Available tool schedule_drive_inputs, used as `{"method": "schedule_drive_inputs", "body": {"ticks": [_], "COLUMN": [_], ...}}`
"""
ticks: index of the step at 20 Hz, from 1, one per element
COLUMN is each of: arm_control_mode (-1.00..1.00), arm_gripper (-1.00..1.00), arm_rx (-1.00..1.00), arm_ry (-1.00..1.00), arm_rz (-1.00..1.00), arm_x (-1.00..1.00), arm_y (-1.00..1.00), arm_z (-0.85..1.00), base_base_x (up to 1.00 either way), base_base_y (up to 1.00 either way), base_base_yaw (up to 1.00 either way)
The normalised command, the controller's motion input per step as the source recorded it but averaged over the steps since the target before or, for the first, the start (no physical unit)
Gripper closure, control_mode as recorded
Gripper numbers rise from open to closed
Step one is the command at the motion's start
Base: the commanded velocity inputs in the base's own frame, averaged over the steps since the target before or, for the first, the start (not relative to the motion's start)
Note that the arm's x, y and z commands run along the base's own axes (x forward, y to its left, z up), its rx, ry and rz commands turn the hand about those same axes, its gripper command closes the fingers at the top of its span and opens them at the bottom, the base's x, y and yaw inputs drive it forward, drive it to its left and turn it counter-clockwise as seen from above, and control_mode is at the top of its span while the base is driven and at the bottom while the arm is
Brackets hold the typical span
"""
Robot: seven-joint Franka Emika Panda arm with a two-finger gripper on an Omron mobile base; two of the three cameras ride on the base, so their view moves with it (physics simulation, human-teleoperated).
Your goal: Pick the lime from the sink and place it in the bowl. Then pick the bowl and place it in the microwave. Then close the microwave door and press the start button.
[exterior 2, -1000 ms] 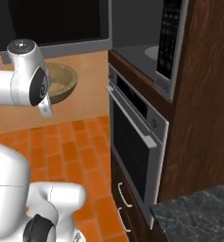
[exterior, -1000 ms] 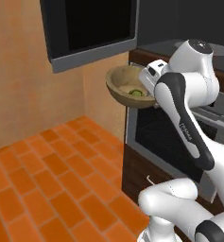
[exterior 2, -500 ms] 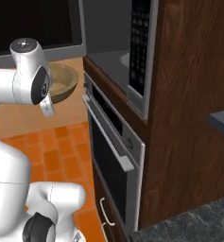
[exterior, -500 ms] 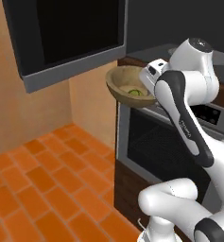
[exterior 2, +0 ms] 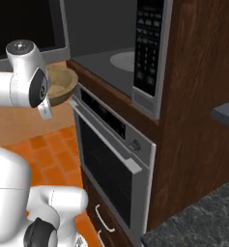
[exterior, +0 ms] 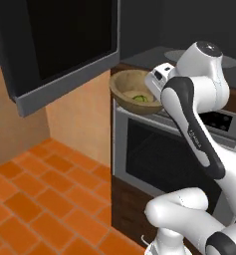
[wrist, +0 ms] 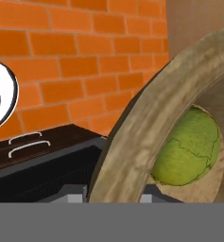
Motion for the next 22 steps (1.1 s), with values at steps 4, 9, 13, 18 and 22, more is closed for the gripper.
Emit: {"method": "schedule_drive_inputs", "body": {"ticks": [4, 9, 13, 18, 22], "arm_control_mode": [1.00, 1.00, 1.00, 1.00, 1.00], "arm_gripper": [1.00, 1.00, 1.00, 1.00, 1.00], "arm_rx": [0.00, 0.00, 0.00, 0.00, 0.00], "arm_ry": [0.00, 0.00, 0.00, 0.00, 0.00], "arm_rz": [0.00, 0.00, 0.00, 0.00, 0.00], "arm_x": [0.00, 0.00, 0.00, 0.00, 0.00], "arm_y": [0.00, 0.00, 0.00, 0.00, 0.00], "arm_z": [0.00, 0.00, 0.00, 0.00, 0.00], "base_base_x": [0.29, 0.28, 0.36, 0.77, 0.04], "base_base_y": [0.10, 0.00, 0.25, 0.12, -0.15], "base_base_yaw": [-0.41, -0.42, -0.34, -0.10, 0.15]}}
